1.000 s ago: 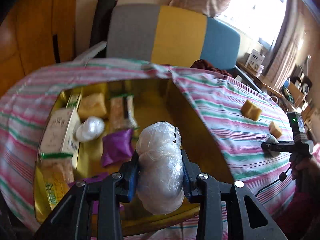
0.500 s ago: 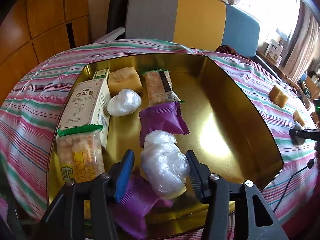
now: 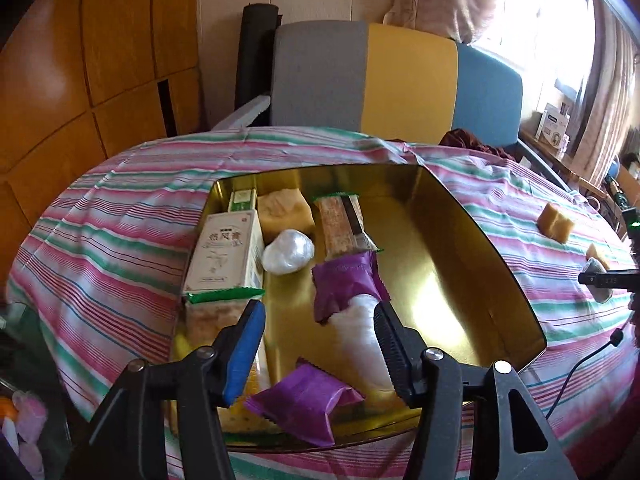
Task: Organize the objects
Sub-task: 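Carry the wrapped ball and sock roll over the gold tray with both tools, then open both tools to drop the wrapped ball and sock roll into the tray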
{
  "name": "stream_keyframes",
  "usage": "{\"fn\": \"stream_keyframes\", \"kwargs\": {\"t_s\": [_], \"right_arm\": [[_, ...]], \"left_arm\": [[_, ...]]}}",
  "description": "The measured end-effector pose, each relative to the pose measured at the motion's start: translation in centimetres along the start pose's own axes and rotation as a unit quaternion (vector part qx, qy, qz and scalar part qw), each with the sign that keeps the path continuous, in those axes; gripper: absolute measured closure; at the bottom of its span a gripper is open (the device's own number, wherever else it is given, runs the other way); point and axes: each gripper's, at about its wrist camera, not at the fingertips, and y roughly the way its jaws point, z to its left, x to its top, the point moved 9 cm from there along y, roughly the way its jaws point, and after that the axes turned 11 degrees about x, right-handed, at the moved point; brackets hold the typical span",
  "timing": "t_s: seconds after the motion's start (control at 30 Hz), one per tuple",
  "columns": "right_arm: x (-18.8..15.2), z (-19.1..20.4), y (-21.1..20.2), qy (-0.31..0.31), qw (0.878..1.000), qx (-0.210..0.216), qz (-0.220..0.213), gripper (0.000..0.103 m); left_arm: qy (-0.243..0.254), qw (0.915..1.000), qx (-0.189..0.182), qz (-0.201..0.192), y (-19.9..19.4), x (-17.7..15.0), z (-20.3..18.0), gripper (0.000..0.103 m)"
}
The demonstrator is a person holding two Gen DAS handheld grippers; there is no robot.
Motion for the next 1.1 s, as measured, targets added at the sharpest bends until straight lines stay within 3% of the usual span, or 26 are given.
{"fn": "stream_keyframes", "kwargs": {"t_s": [0.17, 0.33, 0.47, 0.57, 0.73, 0.83, 0.97, 1.1], "right_arm": [[1.5, 8.4, -2.1, -0.048, 0.996, 0.067, -0.035, 0.045], [2.0, 19.1, -4.0, -0.123, 0.982, 0.134, -0.055, 0.045], [2.0, 26.7, -4.0, -0.178, 0.967, 0.174, -0.050, 0.045], [1.6, 30.8, -1.7, -0.200, 0.963, 0.181, -0.025, 0.045], [-0.2, 34.3, 4.2, -0.203, 0.965, 0.161, 0.037, 0.045], [-1.4, 35.9, 6.0, -0.201, 0.962, 0.171, 0.065, 0.043], [-2.6, 37.6, 5.9, -0.220, 0.953, 0.197, 0.067, 0.041], [-2.4, 37.3, 5.3, -0.207, 0.954, 0.208, 0.057, 0.041]], "left_arm": [[-0.013, 0.9999, 0.002, -0.010, -0.7, 0.4, 1.0, 0.045], [-0.025, 0.9995, 0.005, -0.018, -1.3, 0.7, 1.9, 0.045], [-0.033, 0.9992, 0.010, -0.020, -1.5, 0.7, 2.8, 0.044], [-0.041, 0.9989, 0.015, -0.018, -1.5, 0.6, 3.6, 0.043], [-0.054, 0.9981, 0.021, -0.019, -1.7, 0.5, 4.9, 0.041], [-0.060, 0.9978, 0.024, -0.018, -1.6, 0.4, 5.5, 0.039], [-0.065, 0.9974, 0.027, -0.014, -1.4, 0.1, 5.9, 0.039], [-0.065, 0.9974, 0.028, -0.011, -1.3, 0.0, 6.0, 0.039]]}}
